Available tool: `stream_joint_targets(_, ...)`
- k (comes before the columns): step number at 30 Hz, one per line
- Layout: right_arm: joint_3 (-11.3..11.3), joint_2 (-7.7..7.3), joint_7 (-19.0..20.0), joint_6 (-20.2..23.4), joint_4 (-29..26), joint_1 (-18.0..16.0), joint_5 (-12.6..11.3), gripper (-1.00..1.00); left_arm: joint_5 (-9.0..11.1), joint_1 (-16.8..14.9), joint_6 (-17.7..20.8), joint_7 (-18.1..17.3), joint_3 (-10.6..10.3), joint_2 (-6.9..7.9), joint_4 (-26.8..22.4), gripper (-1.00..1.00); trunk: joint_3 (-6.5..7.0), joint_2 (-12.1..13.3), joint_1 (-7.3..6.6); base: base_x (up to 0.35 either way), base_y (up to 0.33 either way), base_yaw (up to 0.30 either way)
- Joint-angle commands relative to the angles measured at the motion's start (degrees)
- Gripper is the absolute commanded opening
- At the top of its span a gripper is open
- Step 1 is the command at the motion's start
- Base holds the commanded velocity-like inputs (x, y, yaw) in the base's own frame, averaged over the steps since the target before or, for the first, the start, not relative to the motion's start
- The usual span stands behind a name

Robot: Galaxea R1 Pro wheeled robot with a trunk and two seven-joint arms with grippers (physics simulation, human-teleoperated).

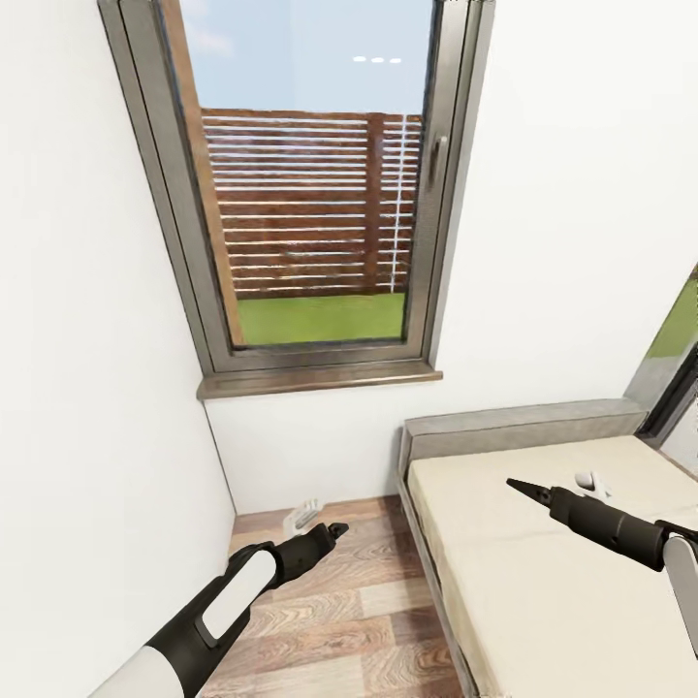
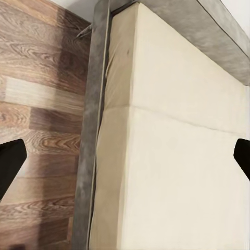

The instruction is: Put all the toys in the child's room - the three board games (two on the bed and one on the table), the two jigsaw puzzles on the table, and the tennis ball on the table - inside the toy box on the table in the child's room.

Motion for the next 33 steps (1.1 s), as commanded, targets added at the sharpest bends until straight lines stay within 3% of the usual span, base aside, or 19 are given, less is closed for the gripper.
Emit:
stream_joint_targets(1,-0.1,0.00,0.3,0.3,0.0,-0.1,0.2,1.00,0.6,-0.1,0.0,0.5,-0.2,0.07,-0.1,1.00,-0.13,-0.1,0.03,-0.146,0.000,-0.019)
stream_joint_targets(33,-0.1,-0.01,0.3,0.3,0.0,-0.1,0.2,1.00,0.6,-0.1,-4.1,0.5,-0.2,0.07,-0.1,1.00,-0.13,-0.1,0.03,-0.070,0.000,-0.004)
